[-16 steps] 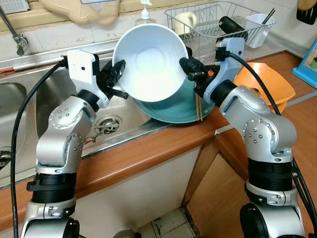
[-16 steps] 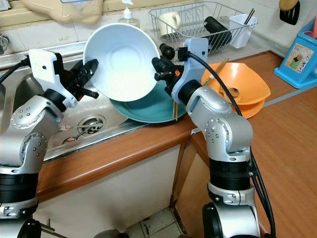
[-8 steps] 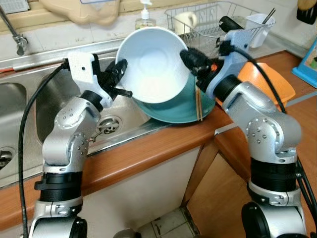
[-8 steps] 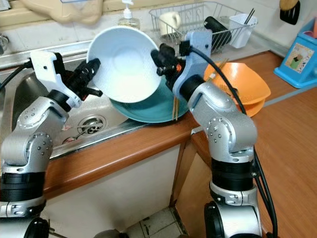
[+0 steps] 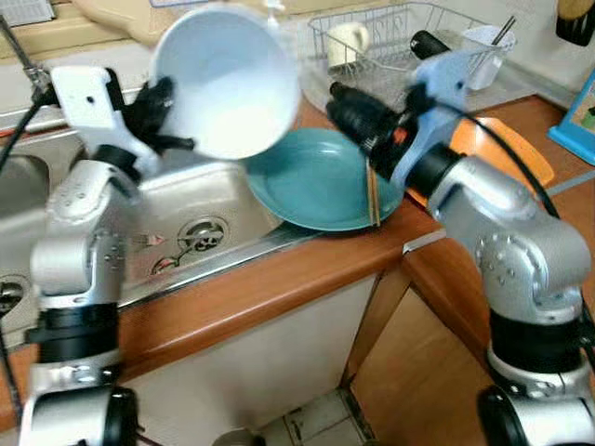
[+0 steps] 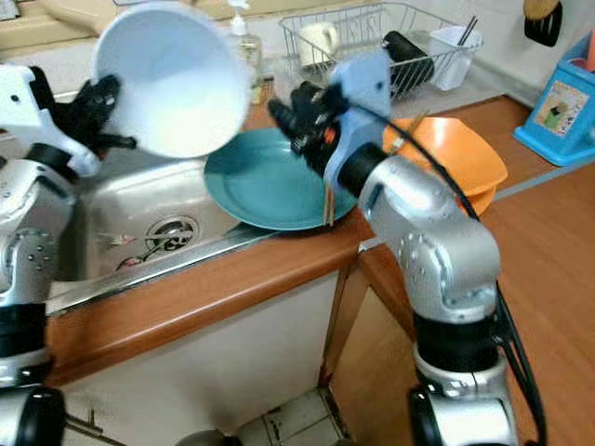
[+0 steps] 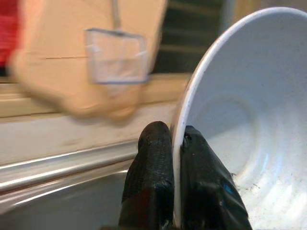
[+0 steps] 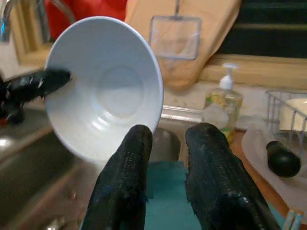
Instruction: Kitchen organization
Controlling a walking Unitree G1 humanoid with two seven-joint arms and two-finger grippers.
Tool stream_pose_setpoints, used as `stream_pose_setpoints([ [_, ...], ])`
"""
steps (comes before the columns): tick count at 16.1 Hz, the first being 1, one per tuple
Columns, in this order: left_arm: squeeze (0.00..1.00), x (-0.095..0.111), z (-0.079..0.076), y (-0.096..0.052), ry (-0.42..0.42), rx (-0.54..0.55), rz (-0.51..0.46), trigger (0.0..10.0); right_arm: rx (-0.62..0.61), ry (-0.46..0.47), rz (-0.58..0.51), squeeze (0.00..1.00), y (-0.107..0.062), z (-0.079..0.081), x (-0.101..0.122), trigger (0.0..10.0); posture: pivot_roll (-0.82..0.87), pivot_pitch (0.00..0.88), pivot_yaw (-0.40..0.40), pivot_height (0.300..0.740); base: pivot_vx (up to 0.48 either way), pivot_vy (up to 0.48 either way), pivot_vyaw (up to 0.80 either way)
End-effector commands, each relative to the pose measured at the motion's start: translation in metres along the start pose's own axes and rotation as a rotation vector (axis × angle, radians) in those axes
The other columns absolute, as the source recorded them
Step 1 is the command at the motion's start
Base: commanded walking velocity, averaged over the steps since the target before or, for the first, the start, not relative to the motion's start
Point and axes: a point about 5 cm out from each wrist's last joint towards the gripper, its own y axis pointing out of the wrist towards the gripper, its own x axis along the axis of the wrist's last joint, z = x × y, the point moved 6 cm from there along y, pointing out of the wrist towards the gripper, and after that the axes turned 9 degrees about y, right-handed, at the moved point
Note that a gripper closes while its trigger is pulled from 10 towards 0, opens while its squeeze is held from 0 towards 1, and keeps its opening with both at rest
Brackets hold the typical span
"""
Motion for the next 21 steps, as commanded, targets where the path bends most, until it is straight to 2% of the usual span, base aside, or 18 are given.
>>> stream_pose_setpoints([
  [1, 0.00, 0.000, 0.009, 0.000, 0.059, 0.041, 0.009, 0.0, 0.024, -0.034, 0.026, 0.00, -0.001, 0.007, -0.003, 10.0, -0.12, 0.000, 0.063, 0.740, 0.000, 0.000, 0.00],
  [2, 0.00, -0.016, 0.033, -0.002, 0.149, 0.133, 0.089, 0.0, 0.080, -0.091, 0.080, 0.00, -0.005, 0.019, -0.016, 10.0, -0.12, 0.000, 0.063, 0.740, 0.000, 0.000, 0.00],
  [4, 0.00, -0.031, 0.046, -0.006, 0.228, 0.173, 0.167, 0.0, 0.125, -0.123, 0.132, 0.00, -0.009, 0.026, -0.027, 10.0, -0.12, 0.000, 0.057, 0.740, 0.000, 0.000, 0.00],
  [5, 0.00, -0.034, 0.047, -0.006, 0.237, 0.174, 0.181, 0.0, 0.130, -0.125, 0.139, 0.00, -0.009, 0.027, -0.029, 10.0, -0.12, 0.000, 0.057, 0.740, 0.000, 0.000, 0.00],
  [6, 0.00, -0.050, 0.048, -0.009, 0.323, 0.158, 0.258, 0.0, 0.144, -0.143, 0.172, 0.00, -0.011, 0.028, -0.035, 10.0, -0.13, 0.000, 0.057, 0.740, 0.000, 0.000, 0.00],
  [7, 0.00, -0.068, 0.046, -0.014, 0.365, 0.126, 0.331, 0.0, 0.156, -0.160, 0.189, 0.00, -0.013, 0.029, -0.040, 10.0, -0.13, 0.000, 0.057, 0.740, 0.000, 0.000, 0.00],
  [8, 0.00, -0.086, 0.044, -0.019, 0.355, 0.099, 0.401, 0.0, 0.172, -0.175, 0.203, 0.00, -0.016, 0.031, -0.045, 10.0, -0.12, 0.000, 0.057, 0.740, 0.000, 0.000, 0.00],
  [9, 0.00, -0.092, 0.043, -0.021, 0.347, 0.092, 0.430, 0.4, 0.175, -0.180, 0.212, 0.00, -0.017, 0.031, -0.047, 10.0, -0.13, 0.000, 0.056, 0.740, 0.000, 0.000, 0.00],
  [10, 0.00, -0.108, 0.038, -0.026, 0.317, 0.065, 0.491, 1.8, 0.176, -0.184, 0.229, 0.00, -0.019, 0.030, -0.052, 10.0, -0.13, 0.000, 0.053, 0.740, 0.000, 0.000, 0.00],
  [11, 0.00, -0.116, 0.035, -0.029, 0.322, 0.050, 0.522, 4.2, 0.168, -0.185, 0.238, 0.00, -0.019, 0.028, -0.053, 10.0, -0.13, 0.000, 0.051, 0.740, 0.000, 0.000, 0.00],
  [12, 0.00, -0.124, 0.031, -0.032, 0.305, 0.030, 0.558, 4.9, 0.156, -0.186, 0.248, 0.00, -0.019, 0.026, -0.055, 10.0, -0.13, 0.000, 0.050, 0.740, 0.000, 0.000, 0.00],
  [13, 0.00, -0.136, 0.026, -0.037, 0.298, 0.006, 0.610, 10.0, 0.141, -0.197, 0.257, 0.00, -0.019, 0.022, -0.057, 10.0, -0.13, 0.000, 0.048, 0.740, 0.000, 0.000, 0.00],
  [18, 0.00, -0.151, 0.015, -0.046, 0.267, -0.060, 0.692, 10.0, 0.141, -0.209, 0.265, 0.00, -0.018, 0.021, -0.059, 10.0, -0.12, 0.000, 0.046, 0.740, 0.000, 0.000, 0.00],
  [19, 0.73, -0.152, 0.012, -0.047, 0.258, -0.078, 0.701, 10.0, 0.132, -0.209, 0.267, 0.00, -0.018, 0.019, -0.059, 10.0, -0.13, 0.000, 0.049, 0.740, 0.000, 0.000, 0.00],
  [20, 1.00, -0.153, 0.010, -0.048, 0.254, -0.085, 0.706, 10.0, 0.124, -0.210, 0.268, 0.00, -0.018, 0.018, -0.059, 10.0, -0.13, 0.000, 0.049, 0.740, 0.000, 0.000, 0.00],
  [21, 1.00, -0.154, 0.009, -0.048, 0.254, -0.096, 0.712, 10.0, 0.120, -0.209, 0.270, 0.00, -0.018, 0.017, -0.060, 10.0, -0.13, 0.000, 0.052, 0.740, 0.000, 0.000, 0.00],
])
